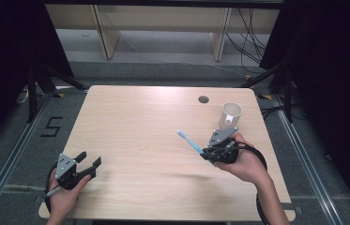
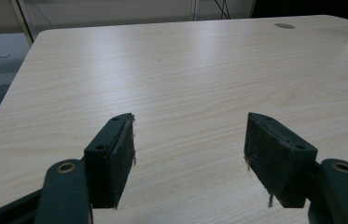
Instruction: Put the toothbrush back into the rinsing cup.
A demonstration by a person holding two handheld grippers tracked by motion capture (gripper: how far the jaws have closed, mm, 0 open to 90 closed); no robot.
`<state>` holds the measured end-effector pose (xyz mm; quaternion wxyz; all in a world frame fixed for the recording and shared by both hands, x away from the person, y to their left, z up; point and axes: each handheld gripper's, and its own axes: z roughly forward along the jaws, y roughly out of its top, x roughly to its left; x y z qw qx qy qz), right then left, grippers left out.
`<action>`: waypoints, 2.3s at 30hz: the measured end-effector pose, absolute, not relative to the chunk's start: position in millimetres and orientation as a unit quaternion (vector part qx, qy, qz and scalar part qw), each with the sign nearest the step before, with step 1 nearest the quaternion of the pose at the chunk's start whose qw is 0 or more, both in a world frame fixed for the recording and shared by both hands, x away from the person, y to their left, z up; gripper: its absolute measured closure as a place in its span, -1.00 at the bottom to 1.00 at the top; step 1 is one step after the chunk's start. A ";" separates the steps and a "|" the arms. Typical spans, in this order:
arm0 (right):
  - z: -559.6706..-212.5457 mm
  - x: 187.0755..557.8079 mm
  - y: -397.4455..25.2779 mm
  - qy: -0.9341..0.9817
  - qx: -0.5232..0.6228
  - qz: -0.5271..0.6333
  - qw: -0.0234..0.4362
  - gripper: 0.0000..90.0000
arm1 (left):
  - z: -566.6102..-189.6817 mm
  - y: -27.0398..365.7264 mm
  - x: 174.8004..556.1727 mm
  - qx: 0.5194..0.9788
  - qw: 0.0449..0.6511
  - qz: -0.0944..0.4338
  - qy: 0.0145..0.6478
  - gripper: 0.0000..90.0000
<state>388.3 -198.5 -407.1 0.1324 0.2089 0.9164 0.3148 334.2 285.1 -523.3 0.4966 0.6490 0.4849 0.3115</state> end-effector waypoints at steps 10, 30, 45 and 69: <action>-407.2 388.1 -207.9 0.882 0.243 0.366 0.169 0.76 | -523.3 285.1 334.1 0.649 0.497 0.312 0.485 -0.27; -407.4 381.2 -220.8 0.801 0.301 0.461 0.236 0.77 | -523.3 285.0 334.1 0.649 0.497 0.312 0.485 -0.27; -404.6 375.7 -227.7 0.713 0.363 0.520 0.299 0.76 | -523.3 285.1 334.1 0.649 0.497 0.312 0.485 -0.27; -397.7 384.2 -240.9 0.608 0.433 0.542 0.386 0.76 | -523.3 285.1 334.1 0.649 0.497 0.312 0.485 -0.27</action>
